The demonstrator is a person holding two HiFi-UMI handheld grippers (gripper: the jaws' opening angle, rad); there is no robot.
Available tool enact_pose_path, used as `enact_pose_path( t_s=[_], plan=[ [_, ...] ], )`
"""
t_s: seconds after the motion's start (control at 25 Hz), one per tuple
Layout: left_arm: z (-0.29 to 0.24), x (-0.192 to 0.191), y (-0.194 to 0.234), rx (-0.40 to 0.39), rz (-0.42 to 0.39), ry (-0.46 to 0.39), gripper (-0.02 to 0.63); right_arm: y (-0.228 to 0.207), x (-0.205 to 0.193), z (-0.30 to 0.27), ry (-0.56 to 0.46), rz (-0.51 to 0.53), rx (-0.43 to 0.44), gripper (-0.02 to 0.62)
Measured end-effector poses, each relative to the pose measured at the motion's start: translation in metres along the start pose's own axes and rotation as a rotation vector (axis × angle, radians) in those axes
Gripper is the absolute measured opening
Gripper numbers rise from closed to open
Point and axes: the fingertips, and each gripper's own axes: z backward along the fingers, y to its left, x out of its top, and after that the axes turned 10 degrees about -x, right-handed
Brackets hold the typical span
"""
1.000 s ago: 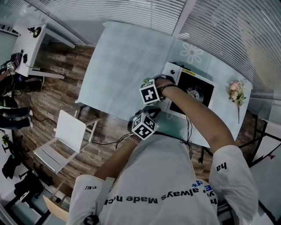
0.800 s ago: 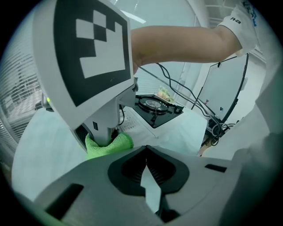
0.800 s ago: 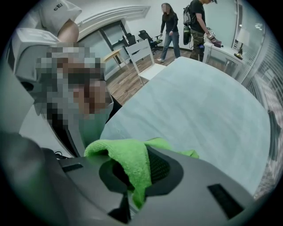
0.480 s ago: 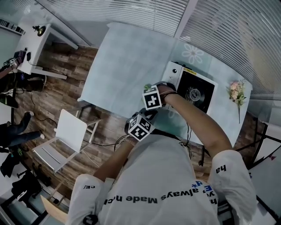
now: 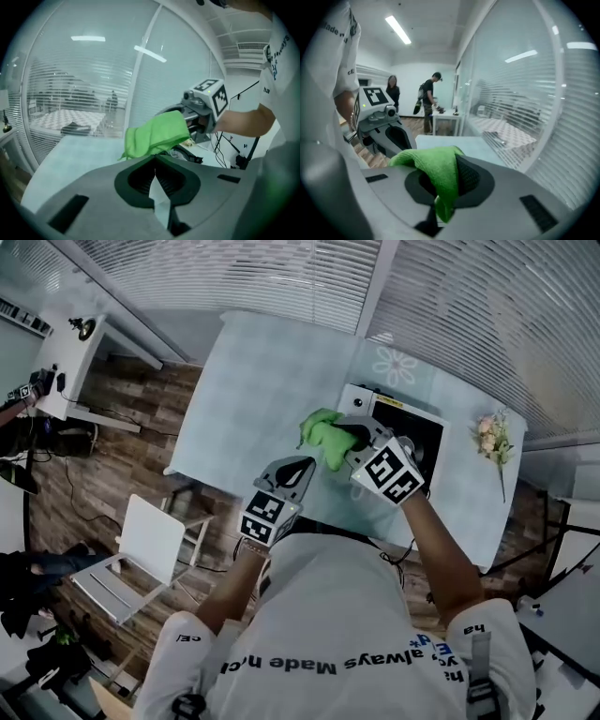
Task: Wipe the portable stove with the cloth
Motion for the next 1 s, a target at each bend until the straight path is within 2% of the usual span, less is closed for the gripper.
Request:
enact_pose_path(
  t_s=[0.12, 0.24, 0.52, 0.72, 1.0],
  plan=[
    [0.011, 0.045, 0.0, 0.033, -0.034, -0.119, 0.011, -0.027, 0.022, 0.05, -0.118, -0.135, -0.158, 0.026],
    [0.019, 0.086, -0.012, 0.037, -0.075, -0.209, 0.011, -0.04, 0.039, 0.1, -0.214, -0.224, -0.277, 0.026],
    [0.041, 0.165, -0.05, -0.001, -0.172, -0.367, 0.012, -0.047, 0.08, 0.2, -0.368, -0.292, -0.516, 0.026],
    [0.055, 0.196, -0.072, -0.014, -0.179, -0.44, 0.012, -0.044, 0.085, 0.245, -0.386, -0.347, -0.625, 0.026],
    [0.04, 0.209, -0.088, -0.061, -0.199, -0.436, 0.012, -0.054, 0.078, 0.265, -0.394, -0.373, -0.687, 0.026]
  ],
)
